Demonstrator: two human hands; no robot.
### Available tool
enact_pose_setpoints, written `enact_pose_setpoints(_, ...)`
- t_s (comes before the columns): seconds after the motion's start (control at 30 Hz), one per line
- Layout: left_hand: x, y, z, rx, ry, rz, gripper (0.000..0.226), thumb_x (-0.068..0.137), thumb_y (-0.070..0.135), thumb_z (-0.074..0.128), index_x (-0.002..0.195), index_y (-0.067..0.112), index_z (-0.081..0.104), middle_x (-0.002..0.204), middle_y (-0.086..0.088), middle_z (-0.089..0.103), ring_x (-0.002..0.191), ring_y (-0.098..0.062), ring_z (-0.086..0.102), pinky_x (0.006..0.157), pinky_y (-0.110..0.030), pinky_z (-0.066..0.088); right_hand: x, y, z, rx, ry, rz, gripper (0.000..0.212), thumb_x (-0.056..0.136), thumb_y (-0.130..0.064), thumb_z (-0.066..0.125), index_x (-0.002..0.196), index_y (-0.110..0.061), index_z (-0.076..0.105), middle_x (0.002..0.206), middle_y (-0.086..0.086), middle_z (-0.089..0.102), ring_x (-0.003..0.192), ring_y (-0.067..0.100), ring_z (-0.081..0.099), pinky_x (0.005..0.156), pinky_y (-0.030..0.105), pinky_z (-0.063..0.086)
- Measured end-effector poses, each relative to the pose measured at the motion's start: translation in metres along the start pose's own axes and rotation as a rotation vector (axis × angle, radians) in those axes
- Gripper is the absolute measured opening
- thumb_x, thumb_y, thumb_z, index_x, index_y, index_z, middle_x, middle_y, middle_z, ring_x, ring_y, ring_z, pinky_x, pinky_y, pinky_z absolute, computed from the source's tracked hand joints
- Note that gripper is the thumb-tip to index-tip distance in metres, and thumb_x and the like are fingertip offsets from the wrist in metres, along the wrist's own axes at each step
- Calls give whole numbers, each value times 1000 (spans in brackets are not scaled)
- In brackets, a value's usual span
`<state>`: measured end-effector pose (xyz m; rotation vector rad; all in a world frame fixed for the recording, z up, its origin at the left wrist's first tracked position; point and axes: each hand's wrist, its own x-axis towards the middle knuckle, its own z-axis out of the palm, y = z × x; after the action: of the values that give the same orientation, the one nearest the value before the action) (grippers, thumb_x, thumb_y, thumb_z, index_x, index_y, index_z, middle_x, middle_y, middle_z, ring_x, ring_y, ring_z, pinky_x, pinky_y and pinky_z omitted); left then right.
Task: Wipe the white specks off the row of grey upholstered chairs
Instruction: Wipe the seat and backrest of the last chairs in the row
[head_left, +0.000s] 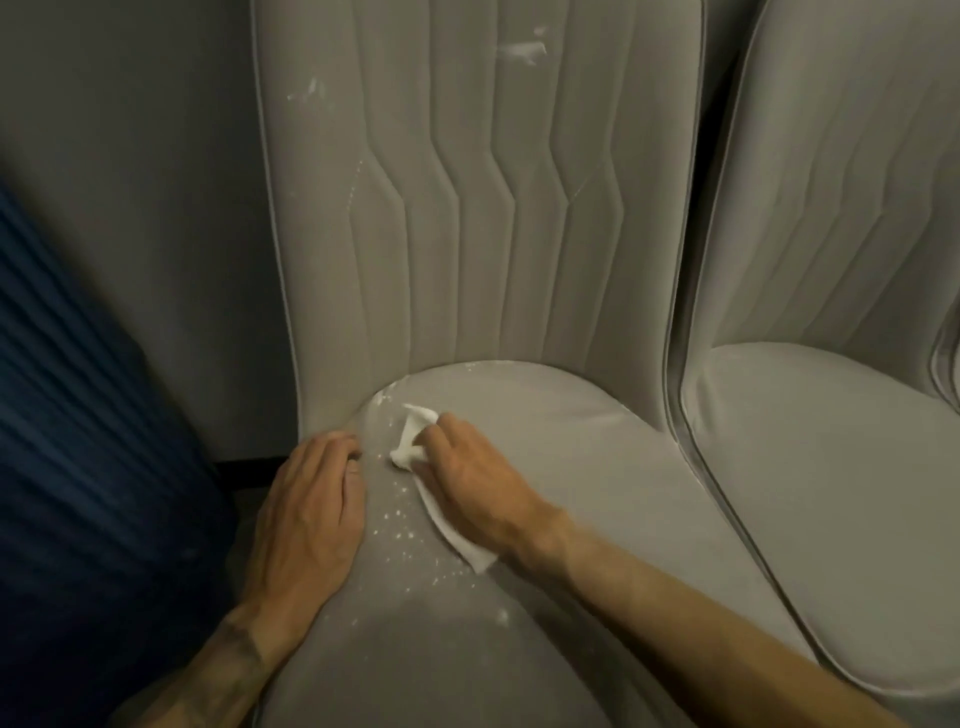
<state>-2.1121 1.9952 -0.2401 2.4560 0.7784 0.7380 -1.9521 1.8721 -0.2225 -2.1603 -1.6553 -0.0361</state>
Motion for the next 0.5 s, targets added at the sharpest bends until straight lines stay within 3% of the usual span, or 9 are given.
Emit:
enact_pose_setpoints(0.1,-1,2,-2,12,0,-9,27,103,25,35,109,13,60,112,-4,59,101,-20,54,93,-39,47,2,24,-16,34,-15,32,23,106,-24,46,103,-3,55,106,17,53,97,30,48,87,39,37)
enact_pose_setpoints(0.27,-1,3,-4,-12,0,-10,27,104,25,33,108,15,59,110,-1,57,99,-17,52,91,-38,47,42,37,-12,-161,11,275,33,109,-29,35,118,-1,49,124,20,50,113,39,49,98,44,36)
enact_pose_setpoints(0.37,-1,2,-4,-8,-2,-19,28,103,23,35,110,13,60,114,-4,59,103,-19,53,94,-37,46,31,9,2,-57,1,105,32,107,-30,43,110,0,54,116,20,53,106,37,50,95,46,39)
enact_pose_setpoints(0.5,-1,1,-5,-10,-10,-21,31,104,23,35,114,11,62,117,-6,60,106,-22,56,97,-39,48,4,10,-10,26,-100,-98,23,106,-28,47,109,-6,55,109,12,52,96,29,49,86,36,38)
